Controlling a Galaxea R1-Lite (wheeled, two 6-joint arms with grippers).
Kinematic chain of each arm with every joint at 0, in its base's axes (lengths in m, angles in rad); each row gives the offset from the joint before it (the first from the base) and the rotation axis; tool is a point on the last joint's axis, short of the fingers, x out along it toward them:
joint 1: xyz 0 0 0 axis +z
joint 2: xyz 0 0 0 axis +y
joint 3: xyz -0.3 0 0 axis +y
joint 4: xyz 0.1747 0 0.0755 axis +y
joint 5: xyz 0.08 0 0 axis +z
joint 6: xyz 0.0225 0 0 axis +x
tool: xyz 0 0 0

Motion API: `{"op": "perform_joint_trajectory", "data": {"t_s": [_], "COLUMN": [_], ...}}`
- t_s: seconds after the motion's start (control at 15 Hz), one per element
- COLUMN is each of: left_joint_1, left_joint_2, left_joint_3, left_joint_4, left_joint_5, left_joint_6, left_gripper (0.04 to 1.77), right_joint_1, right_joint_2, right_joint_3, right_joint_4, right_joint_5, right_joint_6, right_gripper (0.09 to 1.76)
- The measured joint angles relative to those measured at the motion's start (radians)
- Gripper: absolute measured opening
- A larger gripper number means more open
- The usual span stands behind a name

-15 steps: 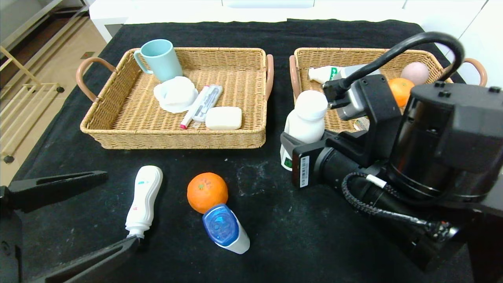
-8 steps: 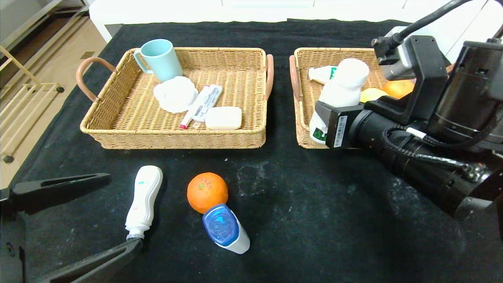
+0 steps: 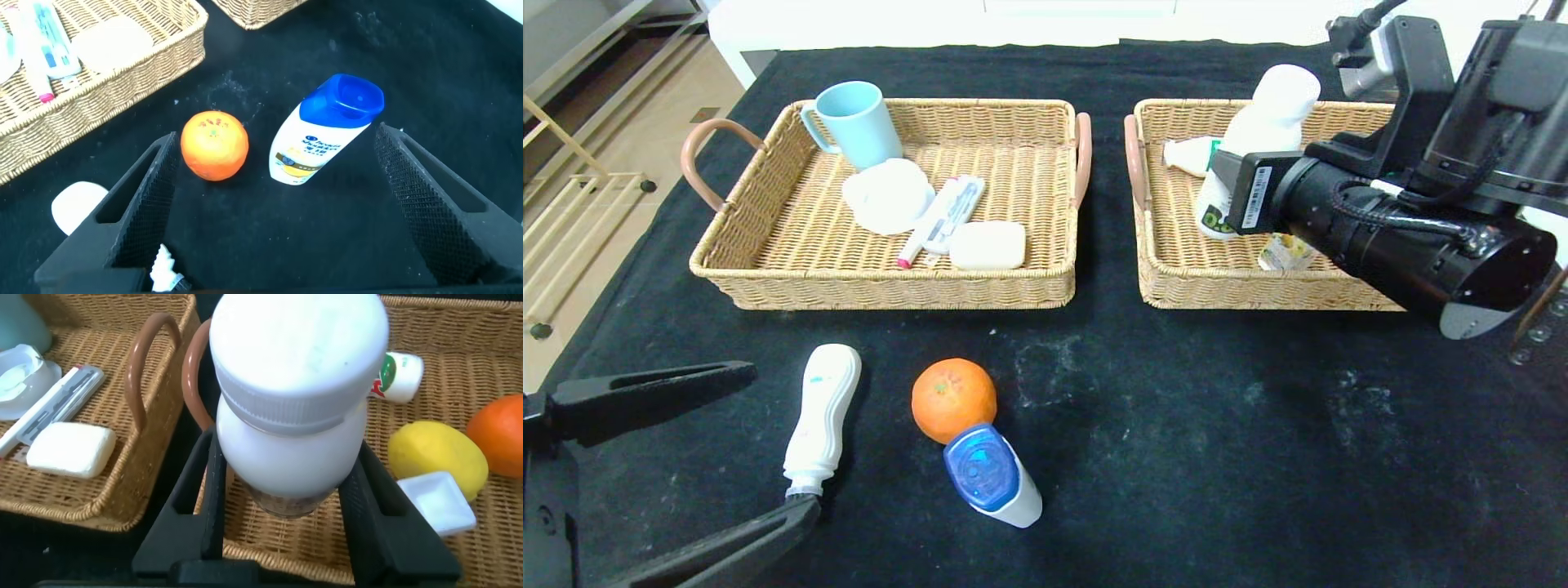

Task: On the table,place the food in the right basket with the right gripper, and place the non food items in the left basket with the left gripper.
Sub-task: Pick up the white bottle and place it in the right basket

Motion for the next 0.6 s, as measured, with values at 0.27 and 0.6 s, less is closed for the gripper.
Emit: {"op": "perform_joint_trajectory", "data": {"t_s": [0.27,0.6], "left_joint_1": [0.0,0.0], "left_joint_2": [0.0,-0.002], "left_joint_3": [0.0,-0.002], "left_joint_4": [-0.001,-0.001], "left_joint_5": [0.0,0.0], "left_joint_6": [0.0,0.0], "left_gripper": [1.72,1.72], "right_joint_1": [-0.03,-0.045], "right_joint_2": [0.07,0.14], "right_joint_3": [-0.086,-0.148], "right_joint_4": [-0.009,-0.011], "right_joint_5": [0.039,0.045], "right_joint_6": [0.0,0.001], "right_gripper": [0.87,0.87]}}
